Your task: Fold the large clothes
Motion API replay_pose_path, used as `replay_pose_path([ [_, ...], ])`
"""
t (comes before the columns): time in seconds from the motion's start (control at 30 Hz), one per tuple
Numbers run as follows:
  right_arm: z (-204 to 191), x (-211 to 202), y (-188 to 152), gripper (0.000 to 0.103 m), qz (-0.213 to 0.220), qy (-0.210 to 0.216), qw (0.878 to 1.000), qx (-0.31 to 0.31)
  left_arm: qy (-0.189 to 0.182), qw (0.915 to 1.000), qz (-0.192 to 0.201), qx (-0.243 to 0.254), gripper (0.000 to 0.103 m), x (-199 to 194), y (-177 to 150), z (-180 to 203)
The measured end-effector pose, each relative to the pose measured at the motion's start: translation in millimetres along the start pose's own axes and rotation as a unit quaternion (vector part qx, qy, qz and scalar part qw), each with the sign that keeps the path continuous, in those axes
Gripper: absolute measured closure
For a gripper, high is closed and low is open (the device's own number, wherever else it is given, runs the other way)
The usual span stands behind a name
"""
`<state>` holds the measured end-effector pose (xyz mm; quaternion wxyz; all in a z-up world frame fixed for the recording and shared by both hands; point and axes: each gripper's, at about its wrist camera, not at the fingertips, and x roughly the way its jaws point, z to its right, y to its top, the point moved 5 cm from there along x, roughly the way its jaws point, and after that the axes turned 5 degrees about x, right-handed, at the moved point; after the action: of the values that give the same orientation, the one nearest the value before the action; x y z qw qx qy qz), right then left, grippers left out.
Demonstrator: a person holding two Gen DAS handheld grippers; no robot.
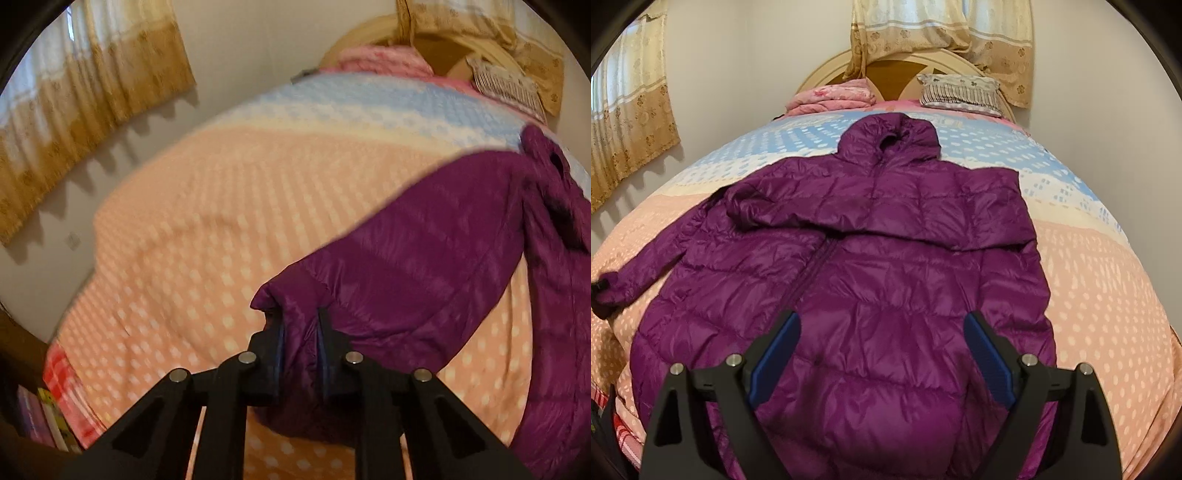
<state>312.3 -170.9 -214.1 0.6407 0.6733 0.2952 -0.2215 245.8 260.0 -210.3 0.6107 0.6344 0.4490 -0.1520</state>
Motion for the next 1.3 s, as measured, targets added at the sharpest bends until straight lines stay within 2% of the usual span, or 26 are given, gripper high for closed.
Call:
replay_pose_path([
  [0.2, 13.5, -0.6, 4.3, 0.011, 0.004, -0.011, 1.000, 0.014, 0.051, 0.9947, 0.087, 0.019, 0.092, -25.8, 75.2, 8.7],
  [0.3, 22.4, -2.2, 8.4, 0.011, 0.010, -0.021, 1.000, 0.018, 0.044, 0.9918, 0.116, 0.030, 0.092, -35.4, 110.1, 33.6],
  [0.4, 35.5, -1.9, 12.2, 0.011, 0.010, -0.035, 0.999, 0.028, 0.015, 0.9904, 0.131, 0.043, 0.092, -42.5, 133.6, 74.2],
  [0.57, 64.9, -4.4, 17.7, 0.011, 0.014, -0.055, 0.997, 0.055, -0.044, 0.9842, 0.159, 0.064, 0.093, -66.3, 151.5, 141.6],
  [0.7, 80.7, -3.9, 15.8, 0.011, 0.012, -0.066, 0.996, 0.066, -0.100, 0.9765, 0.174, 0.078, 0.093, -83.7, 159.9, 197.7],
  [0.9, 91.0, 3.6, 4.1, 0.011, 0.003, -0.067, 0.994, 0.082, -0.149, 0.9618, 0.195, 0.121, 0.093, -112.4, 163.5, 282.1],
  [1.07, 90.6, 9.7, -6.1, 0.011, -0.006, -0.062, 0.994, 0.085, -0.189, 0.9569, 0.167, 0.144, 0.092, -110.1, 156.3, 338.0],
  [1.17, 89.7, 13.9, -11.7, 0.011, -0.013, -0.061, 0.994, 0.086, -0.209, 0.9549, 0.143, 0.155, 0.084, -100.8, 146.4, 359.7],
  [1.2, 89.2, 15.5, -13.8, 0.011, -0.016, -0.060, 0.994, 0.085, -0.205, 0.9553, 0.144, 0.157, 0.077, -98.7, 143.0, 365.4],
  [1.27, 88.9, 18.5, -16.7, 0.011, -0.020, -0.060, 0.995, 0.083, -0.208, 0.9526, 0.150, 0.164, 0.059, -98.7, 136.6, 372.7],
  [1.3, 88.4, 20.8, -18.0, 0.011, -0.024, -0.060, 0.995, 0.081, -0.209, 0.9508, 0.159, 0.165, 0.044, -101.2, 134.1, 372.5],
])
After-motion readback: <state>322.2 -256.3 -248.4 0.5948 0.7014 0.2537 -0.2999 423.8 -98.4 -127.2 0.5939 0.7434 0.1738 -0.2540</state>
